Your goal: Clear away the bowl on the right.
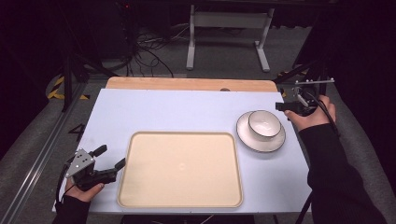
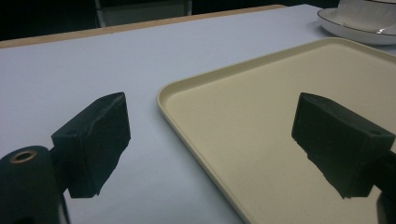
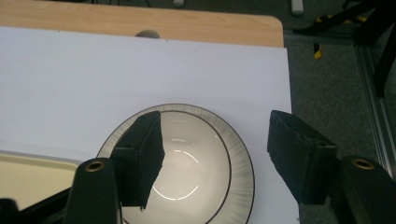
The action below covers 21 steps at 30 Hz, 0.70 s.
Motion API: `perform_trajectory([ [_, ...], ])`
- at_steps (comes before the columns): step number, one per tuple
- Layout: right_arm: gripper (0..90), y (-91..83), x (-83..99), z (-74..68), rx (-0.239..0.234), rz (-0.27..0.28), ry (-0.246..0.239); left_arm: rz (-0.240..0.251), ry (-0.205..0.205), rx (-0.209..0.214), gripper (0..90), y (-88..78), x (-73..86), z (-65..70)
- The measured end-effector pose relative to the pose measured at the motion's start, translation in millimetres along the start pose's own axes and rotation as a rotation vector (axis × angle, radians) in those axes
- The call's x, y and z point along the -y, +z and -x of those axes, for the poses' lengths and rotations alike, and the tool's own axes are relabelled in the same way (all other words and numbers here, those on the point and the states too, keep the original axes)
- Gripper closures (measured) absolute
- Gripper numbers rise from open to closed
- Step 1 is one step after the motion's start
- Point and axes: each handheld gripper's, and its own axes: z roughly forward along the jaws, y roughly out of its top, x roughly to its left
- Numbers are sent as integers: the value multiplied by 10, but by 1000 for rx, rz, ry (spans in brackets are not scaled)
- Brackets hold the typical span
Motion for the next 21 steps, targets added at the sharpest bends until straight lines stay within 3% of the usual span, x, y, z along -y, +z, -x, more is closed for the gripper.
perform_trajectory([
  [6,357,89,-85,49,-3,-77,2,1,0,-3,125,-2,-1,-3],
  [13,395,228,-148,116,-41,-197,16,1,0,-3,125,-2,0,-4],
  [21,405,399,-162,189,-35,-266,41,1,2,-2,125,-1,-1,-8],
])
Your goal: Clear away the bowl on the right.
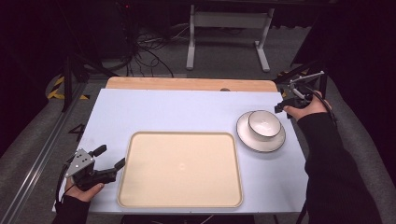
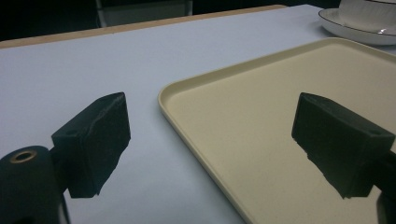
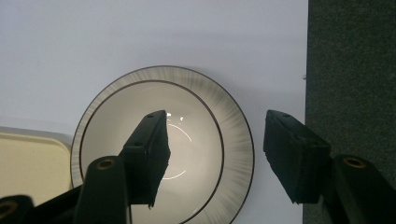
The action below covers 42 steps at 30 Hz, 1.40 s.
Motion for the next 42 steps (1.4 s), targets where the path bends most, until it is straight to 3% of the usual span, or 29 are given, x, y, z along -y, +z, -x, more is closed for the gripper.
perform_trajectory([
  [4,405,100,-10,5,5,-29,-12,-1,-1,-2,125,0,0,2],
  [13,400,384,15,40,7,-91,15,-2,-2,-2,125,-2,2,-3],
  [23,399,559,46,36,19,-124,12,-3,-2,-4,125,-1,2,-1],
  [34,550,718,66,49,30,-215,11,-3,-4,-2,125,-2,4,-5],
  [39,661,761,70,53,29,-249,23,-3,-5,-3,125,-3,4,-6],
  [42,780,758,66,49,26,-266,39,-4,-5,-3,125,-1,5,-6],
])
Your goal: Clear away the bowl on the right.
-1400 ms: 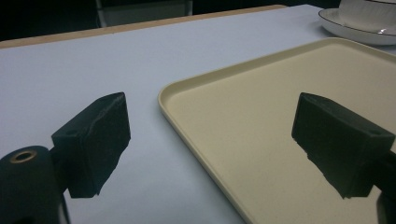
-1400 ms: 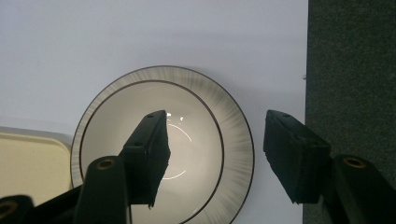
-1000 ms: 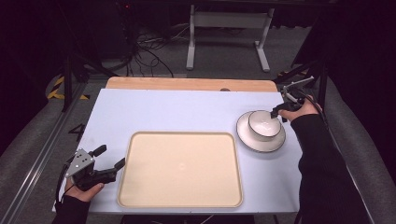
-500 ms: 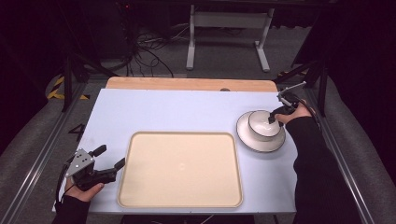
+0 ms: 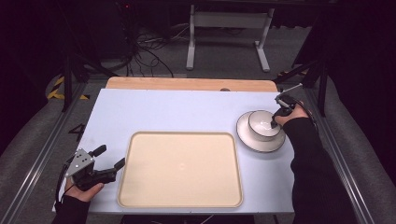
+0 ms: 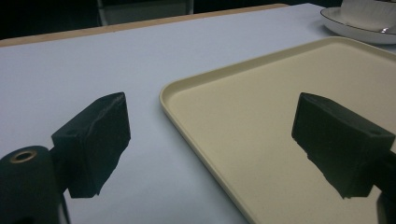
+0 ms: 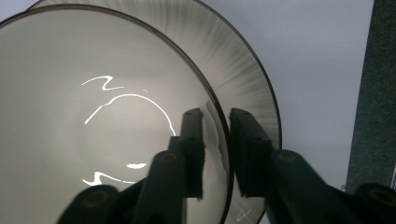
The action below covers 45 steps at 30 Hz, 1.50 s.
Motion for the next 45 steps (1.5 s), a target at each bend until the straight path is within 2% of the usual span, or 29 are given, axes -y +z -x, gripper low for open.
perform_trajectory([
  [7,832,-16,-7,-6,-14,-25,12,1,0,-1,125,3,1,-1],
  [11,847,-47,-10,-10,-32,-16,38,0,-2,-3,125,6,2,1],
  [18,849,-90,-9,-34,-30,-13,59,-2,-3,-1,125,6,1,-3],
  [23,849,-133,2,-32,-7,-18,69,-6,-4,-6,126,6,2,-3],
  [27,849,-215,10,-3,-28,-4,85,-6,-4,-4,125,9,2,-5],
  [36,847,-441,22,-32,-28,14,82,-5,-3,-6,125,5,1,-4],
  [40,845,-566,28,-88,-5,22,69,-6,-5,-6,126,7,1,-4],
  [45,843,-684,37,-164,7,25,75,-9,-5,-9,127,8,1,-5],
])
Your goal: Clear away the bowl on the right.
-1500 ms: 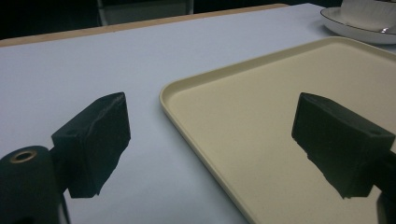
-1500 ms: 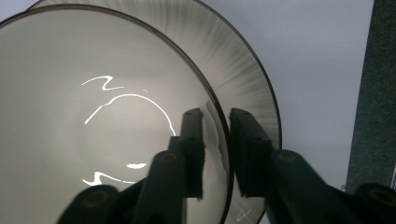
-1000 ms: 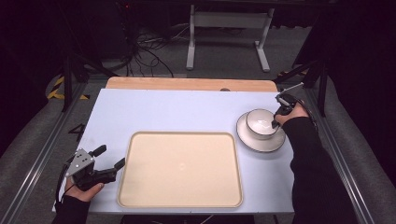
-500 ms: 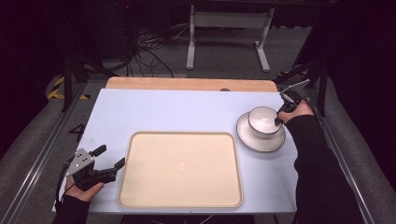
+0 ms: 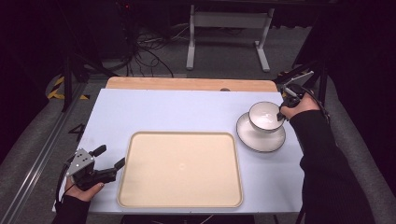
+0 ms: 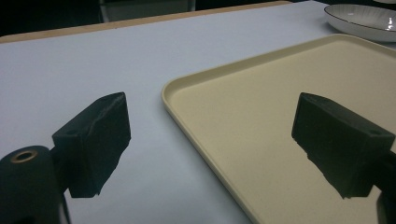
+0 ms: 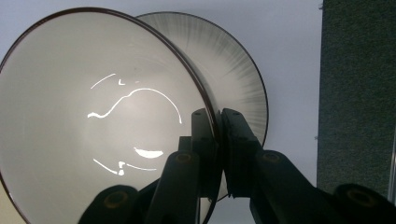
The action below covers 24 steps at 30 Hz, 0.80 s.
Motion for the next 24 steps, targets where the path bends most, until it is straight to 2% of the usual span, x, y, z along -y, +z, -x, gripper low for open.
perform_trajectory([
  [3,842,-59,6,-41,12,6,-9,-2,0,0,126,-3,-1,0],
  [8,838,-138,16,-83,3,12,-10,0,-1,-1,127,-2,0,-2],
  [13,837,-180,47,-184,14,15,-8,0,1,1,127,-1,-2,0],
  [17,837,-209,76,-328,2,25,-38,0,1,1,127,-1,-2,1],
  [19,837,-216,81,-354,-2,26,-46,0,1,0,127,-1,-2,1],
  [24,833,-270,117,-577,-25,32,-103,0,1,1,127,-6,-3,-2],
])
